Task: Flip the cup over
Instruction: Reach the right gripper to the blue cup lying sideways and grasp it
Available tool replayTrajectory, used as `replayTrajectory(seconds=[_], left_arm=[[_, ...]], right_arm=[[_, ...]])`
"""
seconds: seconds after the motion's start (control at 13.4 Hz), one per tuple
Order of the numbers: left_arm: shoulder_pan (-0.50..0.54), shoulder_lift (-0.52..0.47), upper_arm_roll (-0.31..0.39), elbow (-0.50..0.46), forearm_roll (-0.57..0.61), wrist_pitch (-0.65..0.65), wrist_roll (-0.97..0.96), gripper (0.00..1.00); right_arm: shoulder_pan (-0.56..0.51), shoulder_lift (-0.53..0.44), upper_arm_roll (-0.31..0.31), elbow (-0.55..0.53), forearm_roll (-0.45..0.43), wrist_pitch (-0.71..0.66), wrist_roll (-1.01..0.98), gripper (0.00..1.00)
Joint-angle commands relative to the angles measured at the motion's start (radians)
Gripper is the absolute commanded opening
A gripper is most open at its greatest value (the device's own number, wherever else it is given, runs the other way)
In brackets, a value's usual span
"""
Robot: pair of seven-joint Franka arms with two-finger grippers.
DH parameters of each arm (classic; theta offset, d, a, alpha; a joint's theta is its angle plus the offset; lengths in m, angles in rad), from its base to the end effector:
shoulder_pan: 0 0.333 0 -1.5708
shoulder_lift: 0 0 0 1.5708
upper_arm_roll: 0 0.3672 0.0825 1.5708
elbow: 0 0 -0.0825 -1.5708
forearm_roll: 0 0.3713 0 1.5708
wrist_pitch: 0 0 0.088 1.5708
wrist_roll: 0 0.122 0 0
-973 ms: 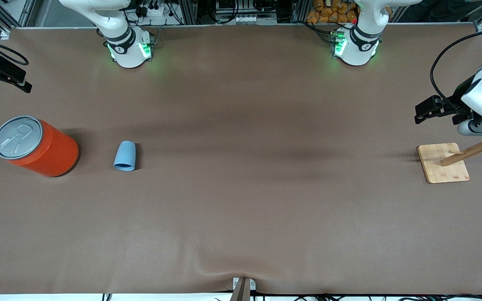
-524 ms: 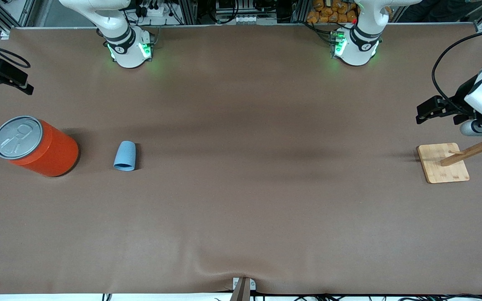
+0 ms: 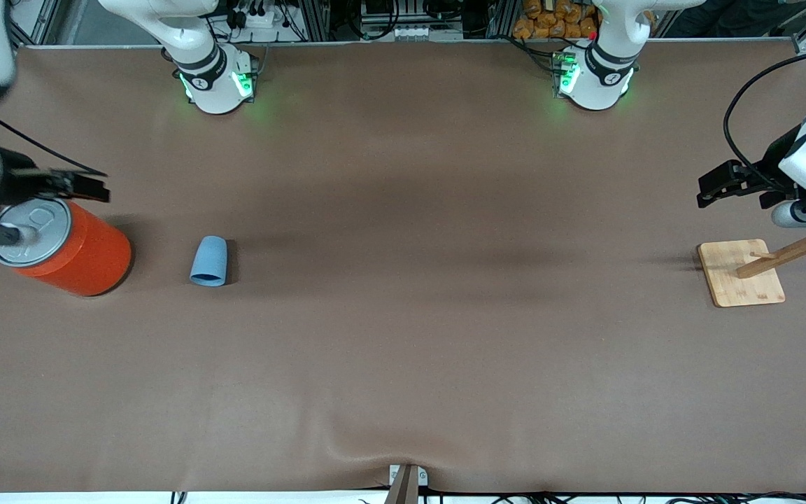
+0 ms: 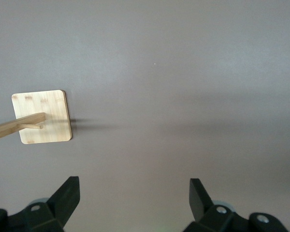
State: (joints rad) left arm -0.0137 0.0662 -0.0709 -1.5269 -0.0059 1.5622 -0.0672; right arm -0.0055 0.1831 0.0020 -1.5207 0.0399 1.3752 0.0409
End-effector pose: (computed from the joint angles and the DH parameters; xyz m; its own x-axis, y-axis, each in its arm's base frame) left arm 0.5618 -0.0468 0.6436 0.9994 -0.0174 -0.0314 -0.0171 -0.9998 0.0085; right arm 0.5709 0.0034 0.5678 0.9454 -0.0363 -0.3239 -0.0475 -0.9985 -0.0267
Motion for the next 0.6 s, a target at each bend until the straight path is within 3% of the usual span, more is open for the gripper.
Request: replayTrajectory(seconds=[0.0,0.22,0.52], left_arm=[[0.008,-0.006,0.002,0.005,-0.019,-0.010,0.015,1.00],[0.009,-0.006,0.002,0.005,-0.020,-0.010,0.015,1.00],[0.011,-0.006,0.002,0.005,-0.020,-0.008,0.015,1.00]], right_arm=[[0.002,-0.030,0.004,-0.186,0.011,0.114,-0.001,1.00],[0.029,-0.028,0.006,-0.332,0.015,0.212,-0.007,1.00],[0.067,-0.030,0.007,-0.542,0.015,0.509,-0.015,1.00]])
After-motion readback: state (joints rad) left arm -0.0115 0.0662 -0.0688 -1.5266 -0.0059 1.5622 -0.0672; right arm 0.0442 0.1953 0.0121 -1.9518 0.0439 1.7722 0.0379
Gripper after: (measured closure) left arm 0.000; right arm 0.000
